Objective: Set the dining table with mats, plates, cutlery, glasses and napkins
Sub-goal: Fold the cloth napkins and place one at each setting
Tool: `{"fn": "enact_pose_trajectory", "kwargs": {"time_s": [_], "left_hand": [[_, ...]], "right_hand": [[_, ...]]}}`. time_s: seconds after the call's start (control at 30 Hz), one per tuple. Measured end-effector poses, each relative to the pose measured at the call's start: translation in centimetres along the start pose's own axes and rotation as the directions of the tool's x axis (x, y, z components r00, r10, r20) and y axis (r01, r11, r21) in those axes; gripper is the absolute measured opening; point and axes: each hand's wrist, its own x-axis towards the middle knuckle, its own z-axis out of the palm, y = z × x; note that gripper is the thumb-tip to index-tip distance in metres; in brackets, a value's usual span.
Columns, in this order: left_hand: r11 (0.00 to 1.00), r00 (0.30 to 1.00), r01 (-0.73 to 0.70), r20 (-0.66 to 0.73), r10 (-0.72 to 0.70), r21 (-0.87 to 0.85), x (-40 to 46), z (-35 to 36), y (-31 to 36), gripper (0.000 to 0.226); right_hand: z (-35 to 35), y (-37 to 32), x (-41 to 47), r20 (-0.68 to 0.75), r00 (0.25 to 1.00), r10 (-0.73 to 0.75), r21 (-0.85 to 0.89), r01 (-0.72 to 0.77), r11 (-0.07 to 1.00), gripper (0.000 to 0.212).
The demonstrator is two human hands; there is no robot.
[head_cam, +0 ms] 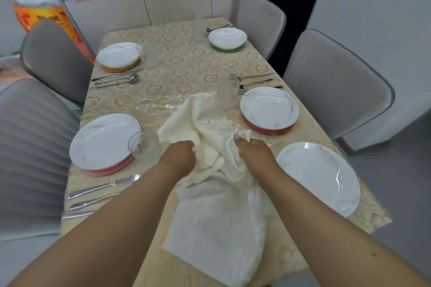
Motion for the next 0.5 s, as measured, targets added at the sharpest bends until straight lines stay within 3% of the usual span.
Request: {"fn": "enact_pose_trajectory", "kwargs": {"time_s": [0.07, 0.13, 0.17, 0.27, 0.33, 0.5], "left_hand": [[0.932, 0.99, -0.129, 0.01, 0.141, -0.34, -2.5, -1.3, 1.3, 0.055], [0.718, 0.941, -0.143, 0.13, 0.311, -0.681, -5.5, -2.5, 2.8, 0.067], [0.65, 0.915, -0.15, 0.144, 0.376, -0.745, -6.7, -2.8, 3.3, 0.064], [0.619, 0.916, -0.243, 0.033, 0.399, -0.747, -9.0, -3.8, 3.2, 0.039], [0.609, 0.925, -0.285, -0.045, 0.378, -0.74, -10.5, -4.9, 2.5, 0.021], [0.496, 0.923, -0.313, -0.137, 0.359, -0.81, -14.3, -8.5, 1.9, 0.034]], "right_hand": [[-0.3, -0.4, -1.2, 0.046, 0.998, -0.049, -0.018, 0.05, 0.999, 0.039], [-0.4, -1.1, -2.9, 0.11, 0.988, -0.11, -0.051, 0.117, 0.992, 0.036], [-0.6, -1.5, -3.9, 0.139, 0.981, -0.138, -0.077, 0.149, 0.986, 0.033], [-1.0, -3.1, -6.7, 0.195, 0.959, -0.206, -0.095, 0.228, 0.969, 0.022], [-1.3, -4.1, -8.4, 0.221, 0.941, -0.256, 0.001, 0.263, 0.965, 0.016], [-2.2, -7.0, -11.6, 0.269, 0.908, -0.321, 0.166, 0.285, 0.944, 0.009]]}}
